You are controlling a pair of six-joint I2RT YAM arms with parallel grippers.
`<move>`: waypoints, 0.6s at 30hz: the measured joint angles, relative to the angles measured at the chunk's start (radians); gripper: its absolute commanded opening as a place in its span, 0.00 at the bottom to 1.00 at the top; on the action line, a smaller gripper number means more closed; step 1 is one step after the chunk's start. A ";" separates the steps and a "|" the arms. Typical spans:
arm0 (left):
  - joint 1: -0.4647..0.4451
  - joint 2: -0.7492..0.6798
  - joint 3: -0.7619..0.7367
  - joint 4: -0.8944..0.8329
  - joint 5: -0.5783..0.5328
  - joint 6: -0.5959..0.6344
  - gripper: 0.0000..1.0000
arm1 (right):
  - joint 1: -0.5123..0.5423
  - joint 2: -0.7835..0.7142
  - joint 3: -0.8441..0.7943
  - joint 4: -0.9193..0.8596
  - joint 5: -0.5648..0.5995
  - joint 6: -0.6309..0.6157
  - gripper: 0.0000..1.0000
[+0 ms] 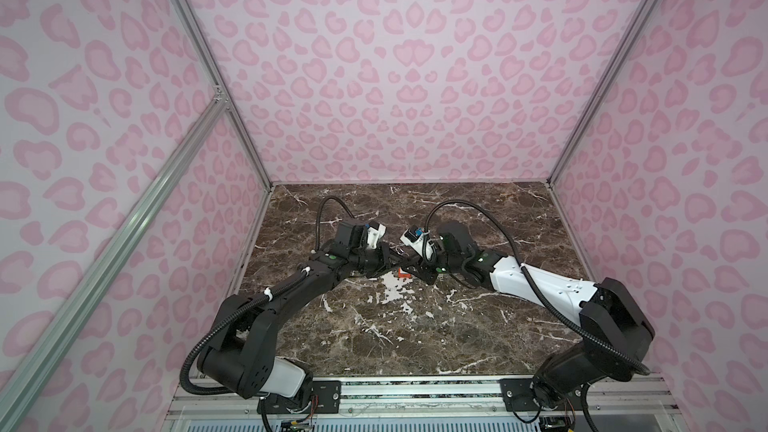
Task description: Lock with the key
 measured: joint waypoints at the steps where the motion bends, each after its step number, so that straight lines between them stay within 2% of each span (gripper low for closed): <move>1: -0.001 0.000 0.000 -0.002 -0.011 0.000 0.04 | 0.000 -0.001 0.000 0.005 -0.001 0.001 0.43; 6: 0.000 -0.001 0.010 -0.011 -0.026 0.000 0.04 | 0.000 -0.020 -0.009 0.035 -0.001 0.004 0.51; 13: 0.001 -0.010 0.021 -0.010 -0.030 0.000 0.04 | -0.016 -0.064 -0.044 0.060 -0.008 0.021 0.52; 18: 0.005 -0.046 0.021 -0.009 -0.049 0.000 0.04 | -0.075 -0.127 -0.114 0.160 -0.054 0.111 0.53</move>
